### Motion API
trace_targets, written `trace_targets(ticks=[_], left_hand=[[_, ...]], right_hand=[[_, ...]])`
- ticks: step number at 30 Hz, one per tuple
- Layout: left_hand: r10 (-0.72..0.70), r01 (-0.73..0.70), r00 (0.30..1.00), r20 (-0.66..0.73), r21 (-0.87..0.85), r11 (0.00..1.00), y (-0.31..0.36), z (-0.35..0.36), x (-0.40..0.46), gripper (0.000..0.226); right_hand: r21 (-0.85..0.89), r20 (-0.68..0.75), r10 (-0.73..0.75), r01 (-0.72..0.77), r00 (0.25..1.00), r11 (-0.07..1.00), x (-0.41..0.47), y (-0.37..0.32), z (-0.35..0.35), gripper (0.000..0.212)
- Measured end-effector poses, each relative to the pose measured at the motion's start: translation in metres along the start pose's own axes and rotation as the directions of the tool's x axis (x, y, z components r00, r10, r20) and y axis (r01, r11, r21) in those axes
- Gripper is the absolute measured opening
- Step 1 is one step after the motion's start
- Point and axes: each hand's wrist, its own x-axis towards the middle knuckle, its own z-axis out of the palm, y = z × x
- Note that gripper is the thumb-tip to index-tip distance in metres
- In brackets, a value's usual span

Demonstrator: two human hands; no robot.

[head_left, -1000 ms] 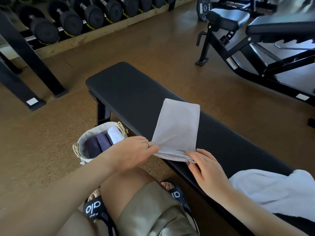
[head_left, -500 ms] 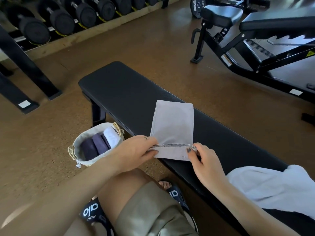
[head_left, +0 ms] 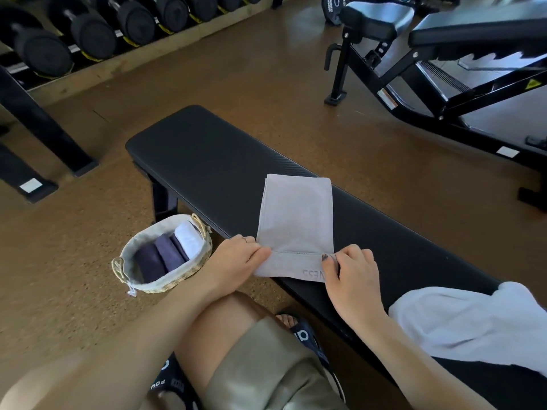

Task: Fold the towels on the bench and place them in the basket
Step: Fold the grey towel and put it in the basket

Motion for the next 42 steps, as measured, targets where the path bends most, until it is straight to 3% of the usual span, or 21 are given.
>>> trace_targets(ticks=[5,8,12,18,22,24,26,29,31,35,39,42], left_hand=[[-0.027,0.026,1.000,0.014,0.057,0.998,-0.004,0.002,0.008,0.052],[-0.035,0.035,0.999,-0.002,0.008,0.999,-0.005,0.000,0.011,0.056],[0.111,-0.115,0.980,-0.166,-0.012,0.993,0.000,-0.007,0.012,0.054],[0.093,-0.061,0.987,-0.133,0.233,0.971,-0.008,0.005,0.017,0.053],[0.110,-0.035,0.981,-0.161,0.407,0.913,-0.003,0.001,0.016,0.056],[0.149,-0.016,0.959,-0.242,0.478,0.878,0.005,-0.005,0.016,0.039],[0.279,-0.084,0.923,-0.264,0.570,0.817,0.016,-0.007,0.016,0.022],[0.583,-0.439,0.811,-0.040,0.616,0.654,0.027,-0.006,0.011,0.024],[0.623,-0.549,0.777,0.087,0.578,0.604,0.027,-0.007,0.008,0.019],[0.520,-0.511,0.842,0.146,0.524,0.681,0.030,-0.011,-0.001,0.012],[0.447,-0.476,0.872,0.201,0.563,0.675,0.035,-0.011,-0.007,0.037],[0.444,-0.469,0.875,0.195,0.567,0.677,0.035,-0.009,0.000,0.046]], right_hand=[[-0.025,-0.099,-0.016,0.013,0.995,1.000,-0.007,-0.003,0.004,0.030],[0.050,-0.124,-0.059,0.066,0.991,0.997,-0.011,0.000,0.007,0.028],[0.098,-0.191,-0.121,0.142,0.974,0.985,-0.015,0.001,0.004,0.029],[-0.074,-0.143,-0.055,0.045,0.988,0.996,-0.007,-0.003,0.008,0.027],[-0.017,-0.178,-0.047,0.044,0.983,0.999,-0.008,-0.007,0.004,0.017],[-0.011,-0.212,-0.114,0.114,0.971,0.993,-0.007,-0.009,0.002,0.016],[-0.076,-0.219,-0.261,0.250,0.940,0.965,-0.006,-0.010,0.001,0.018],[-0.142,-0.135,-0.453,0.435,0.881,0.889,0.000,-0.006,-0.003,0.020],[-0.150,-0.063,-0.520,0.507,0.852,0.849,0.004,-0.001,-0.007,0.016],[-0.100,0.045,-0.601,0.603,0.798,0.792,0.005,0.007,-0.025,0.022],[-0.086,0.170,-0.612,0.630,0.773,0.772,0.006,0.019,-0.036,0.040],[-0.023,0.138,-0.609,0.617,0.781,0.786,0.013,0.026,-0.035,0.035]])
